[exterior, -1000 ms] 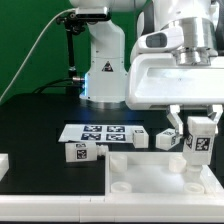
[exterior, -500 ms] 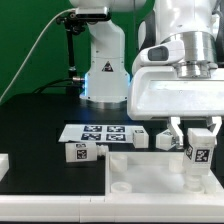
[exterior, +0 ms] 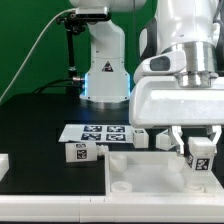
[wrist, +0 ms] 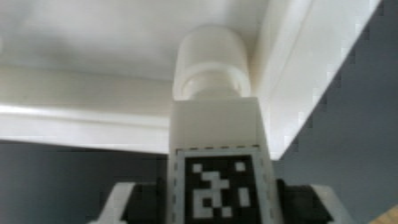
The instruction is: Assemble one leg
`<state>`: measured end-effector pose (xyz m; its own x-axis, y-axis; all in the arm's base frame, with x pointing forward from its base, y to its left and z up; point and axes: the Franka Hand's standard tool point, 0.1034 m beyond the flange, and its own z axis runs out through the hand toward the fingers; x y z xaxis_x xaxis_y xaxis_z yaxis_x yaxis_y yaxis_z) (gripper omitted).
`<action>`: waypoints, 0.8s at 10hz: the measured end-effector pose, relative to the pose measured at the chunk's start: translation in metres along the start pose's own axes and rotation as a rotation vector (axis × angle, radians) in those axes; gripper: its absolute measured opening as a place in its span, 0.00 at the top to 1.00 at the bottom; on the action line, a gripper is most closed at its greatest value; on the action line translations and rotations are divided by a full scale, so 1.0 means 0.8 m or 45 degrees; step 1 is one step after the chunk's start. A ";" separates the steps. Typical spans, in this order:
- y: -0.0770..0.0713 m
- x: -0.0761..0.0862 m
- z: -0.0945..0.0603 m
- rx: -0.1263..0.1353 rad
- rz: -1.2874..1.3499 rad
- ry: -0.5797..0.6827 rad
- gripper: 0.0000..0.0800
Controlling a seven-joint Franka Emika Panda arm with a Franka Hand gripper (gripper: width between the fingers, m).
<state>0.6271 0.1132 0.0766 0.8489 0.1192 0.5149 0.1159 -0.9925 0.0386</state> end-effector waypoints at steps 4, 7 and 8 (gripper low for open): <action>0.002 0.002 0.002 -0.006 -0.011 0.059 0.64; 0.002 0.002 0.002 -0.006 -0.018 0.057 0.43; 0.002 0.002 0.002 -0.006 -0.019 0.057 0.43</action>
Offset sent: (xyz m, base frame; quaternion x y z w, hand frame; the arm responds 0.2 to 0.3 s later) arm -0.0022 0.0040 -0.0119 0.0165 0.0011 0.0202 0.9997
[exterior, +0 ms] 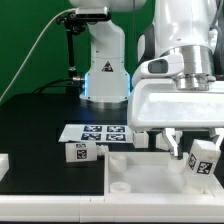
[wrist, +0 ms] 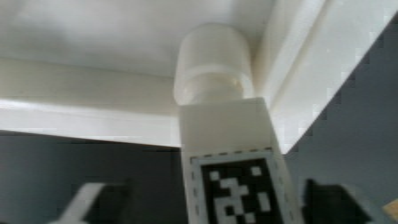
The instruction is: Assemble one leg
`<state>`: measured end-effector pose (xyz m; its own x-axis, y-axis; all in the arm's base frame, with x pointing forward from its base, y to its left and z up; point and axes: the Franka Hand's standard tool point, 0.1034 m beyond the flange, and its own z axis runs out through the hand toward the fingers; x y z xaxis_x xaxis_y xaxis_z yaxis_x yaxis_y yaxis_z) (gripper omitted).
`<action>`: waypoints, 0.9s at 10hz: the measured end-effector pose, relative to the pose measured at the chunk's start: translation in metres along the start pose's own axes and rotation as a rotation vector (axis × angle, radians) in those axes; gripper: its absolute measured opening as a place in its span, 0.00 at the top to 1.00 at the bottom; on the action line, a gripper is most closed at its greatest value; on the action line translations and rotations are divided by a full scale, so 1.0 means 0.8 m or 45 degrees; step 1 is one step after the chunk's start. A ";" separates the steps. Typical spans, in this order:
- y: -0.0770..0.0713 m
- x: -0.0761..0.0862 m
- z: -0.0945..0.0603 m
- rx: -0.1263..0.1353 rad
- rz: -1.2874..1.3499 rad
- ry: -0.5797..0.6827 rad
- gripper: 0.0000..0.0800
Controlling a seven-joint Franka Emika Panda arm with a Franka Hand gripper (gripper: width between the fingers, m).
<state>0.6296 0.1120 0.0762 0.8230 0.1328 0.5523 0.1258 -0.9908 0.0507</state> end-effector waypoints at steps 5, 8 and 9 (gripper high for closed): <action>-0.003 0.000 0.001 0.004 0.000 -0.028 0.19; -0.015 0.034 -0.014 0.038 0.015 -0.183 0.19; -0.018 0.042 -0.018 0.051 0.026 -0.337 0.19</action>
Offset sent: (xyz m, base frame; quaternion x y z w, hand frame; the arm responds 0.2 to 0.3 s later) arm 0.0000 0.0000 0.0000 0.0000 0.0000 0.0000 1.0000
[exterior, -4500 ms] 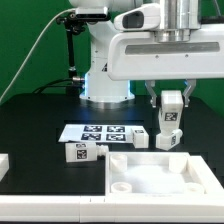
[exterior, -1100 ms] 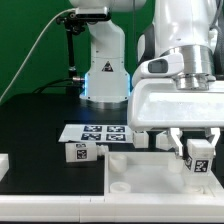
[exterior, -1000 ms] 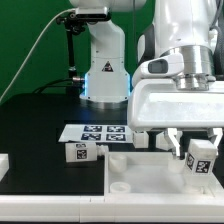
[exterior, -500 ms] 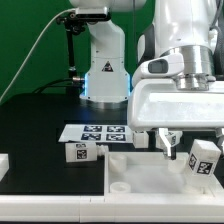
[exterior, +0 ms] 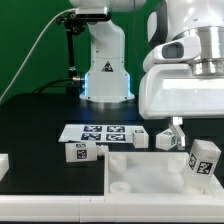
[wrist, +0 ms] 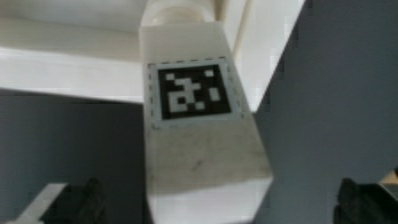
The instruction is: Assemble one leg
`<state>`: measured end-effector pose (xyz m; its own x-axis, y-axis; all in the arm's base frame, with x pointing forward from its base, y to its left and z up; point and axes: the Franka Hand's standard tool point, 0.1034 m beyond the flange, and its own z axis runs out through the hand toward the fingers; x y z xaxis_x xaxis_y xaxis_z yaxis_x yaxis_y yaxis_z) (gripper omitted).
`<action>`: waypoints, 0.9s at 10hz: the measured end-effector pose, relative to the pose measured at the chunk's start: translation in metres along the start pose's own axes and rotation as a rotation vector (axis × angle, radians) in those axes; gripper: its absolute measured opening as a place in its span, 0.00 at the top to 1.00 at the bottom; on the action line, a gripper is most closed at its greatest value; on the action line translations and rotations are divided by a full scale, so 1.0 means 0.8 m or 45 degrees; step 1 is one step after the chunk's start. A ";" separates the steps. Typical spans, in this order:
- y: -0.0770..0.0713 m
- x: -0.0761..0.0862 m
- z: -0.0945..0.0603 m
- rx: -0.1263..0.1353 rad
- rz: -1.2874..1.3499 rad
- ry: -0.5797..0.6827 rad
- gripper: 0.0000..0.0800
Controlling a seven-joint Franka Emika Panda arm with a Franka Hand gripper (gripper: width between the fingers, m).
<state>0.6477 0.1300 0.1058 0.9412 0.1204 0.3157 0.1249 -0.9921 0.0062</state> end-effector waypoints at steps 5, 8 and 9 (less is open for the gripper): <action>0.022 -0.030 0.017 -0.007 0.090 -0.423 0.19; 0.021 -0.026 0.018 -0.019 0.156 -0.417 0.33; 0.021 -0.026 0.018 -0.019 0.154 -0.417 0.49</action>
Offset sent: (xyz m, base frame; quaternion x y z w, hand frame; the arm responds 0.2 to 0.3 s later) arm -0.0153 -0.0023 -0.0232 0.0198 -0.1868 0.0579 0.9805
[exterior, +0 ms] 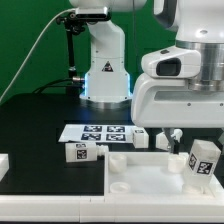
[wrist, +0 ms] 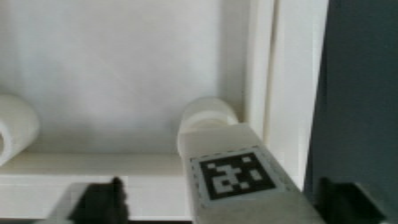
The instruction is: Assemble one leg
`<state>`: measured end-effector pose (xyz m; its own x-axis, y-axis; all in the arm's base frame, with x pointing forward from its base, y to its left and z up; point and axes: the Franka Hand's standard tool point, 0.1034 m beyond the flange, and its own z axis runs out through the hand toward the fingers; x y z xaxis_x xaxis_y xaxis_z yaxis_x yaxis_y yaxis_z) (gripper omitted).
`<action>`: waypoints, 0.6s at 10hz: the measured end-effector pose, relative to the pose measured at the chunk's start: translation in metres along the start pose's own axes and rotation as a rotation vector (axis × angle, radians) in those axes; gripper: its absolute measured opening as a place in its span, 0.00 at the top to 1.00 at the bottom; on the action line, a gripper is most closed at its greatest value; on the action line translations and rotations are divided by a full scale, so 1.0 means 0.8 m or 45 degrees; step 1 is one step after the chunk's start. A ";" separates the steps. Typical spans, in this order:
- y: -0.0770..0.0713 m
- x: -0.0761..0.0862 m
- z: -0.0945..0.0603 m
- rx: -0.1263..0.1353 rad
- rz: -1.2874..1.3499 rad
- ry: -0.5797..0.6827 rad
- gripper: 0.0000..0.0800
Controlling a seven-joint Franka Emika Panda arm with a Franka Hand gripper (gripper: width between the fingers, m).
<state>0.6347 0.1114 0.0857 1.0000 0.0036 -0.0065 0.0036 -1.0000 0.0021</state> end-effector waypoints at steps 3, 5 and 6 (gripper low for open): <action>-0.001 0.000 0.000 0.002 0.207 0.000 0.64; -0.002 0.000 0.000 0.002 0.381 -0.001 0.64; -0.002 0.000 0.000 0.002 0.417 -0.001 0.64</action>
Offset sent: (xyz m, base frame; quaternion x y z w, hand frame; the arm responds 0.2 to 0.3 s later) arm 0.0000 0.0000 0.0000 0.0000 0.0000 0.1938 0.9810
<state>0.6345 0.1129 0.0856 0.9479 -0.3186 -0.0063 -0.3186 -0.9479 0.0025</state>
